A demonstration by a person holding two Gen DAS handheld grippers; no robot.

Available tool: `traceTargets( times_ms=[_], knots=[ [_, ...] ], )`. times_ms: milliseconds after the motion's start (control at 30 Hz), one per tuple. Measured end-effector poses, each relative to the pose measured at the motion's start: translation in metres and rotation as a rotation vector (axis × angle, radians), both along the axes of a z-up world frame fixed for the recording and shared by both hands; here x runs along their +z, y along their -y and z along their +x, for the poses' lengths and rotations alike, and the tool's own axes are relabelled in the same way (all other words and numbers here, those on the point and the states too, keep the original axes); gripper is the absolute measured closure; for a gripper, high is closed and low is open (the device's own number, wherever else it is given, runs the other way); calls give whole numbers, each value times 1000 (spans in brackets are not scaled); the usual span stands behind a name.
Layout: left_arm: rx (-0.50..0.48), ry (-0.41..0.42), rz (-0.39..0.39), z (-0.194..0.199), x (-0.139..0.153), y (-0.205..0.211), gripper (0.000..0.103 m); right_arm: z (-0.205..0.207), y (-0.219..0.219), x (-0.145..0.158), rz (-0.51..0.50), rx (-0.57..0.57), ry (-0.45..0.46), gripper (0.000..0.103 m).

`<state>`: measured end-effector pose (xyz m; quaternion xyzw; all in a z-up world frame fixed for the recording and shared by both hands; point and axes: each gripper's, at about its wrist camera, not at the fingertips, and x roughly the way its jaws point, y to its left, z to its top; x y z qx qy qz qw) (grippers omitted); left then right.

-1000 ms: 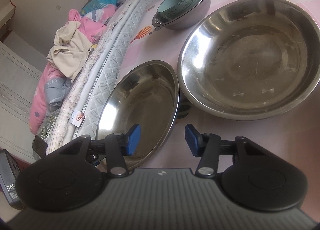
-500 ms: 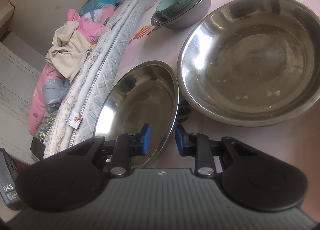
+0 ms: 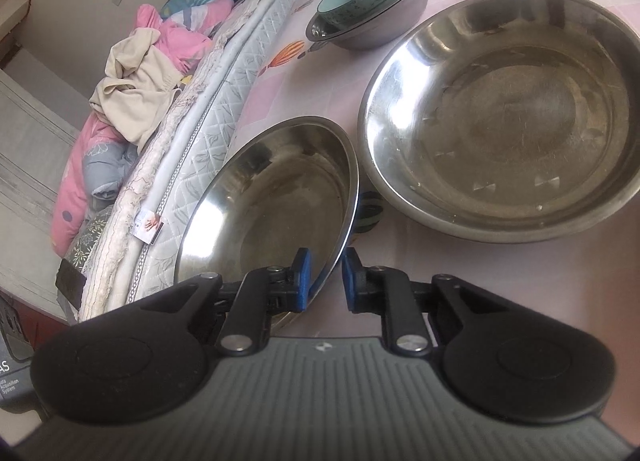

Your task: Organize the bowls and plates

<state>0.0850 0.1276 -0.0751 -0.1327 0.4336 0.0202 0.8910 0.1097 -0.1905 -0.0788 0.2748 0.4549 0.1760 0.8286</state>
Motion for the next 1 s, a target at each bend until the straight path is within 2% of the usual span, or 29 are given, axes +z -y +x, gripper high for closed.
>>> traceTargets(
  times_ms=[233,733,800,867,1000],
  knots=[
    [-26,-13,-17,-19,-1,0,84,-15,4,3,-8,30,-19,87],
    [-57,-51,-122,-63,-5,-9,83,-60,19,7,0,83,-60,85],
    [-51,-52,-132,-63,-5,-10,81,-62,20,8,-6,84,-57,85],
    [-45,-50,-131,-63,-5,-10,67,-60,21,9,-12,82,-53,84],
    [-24,-49,-125,-62,-6,-12,61,-57,26,9,-26,64,-45,80]
  ],
)
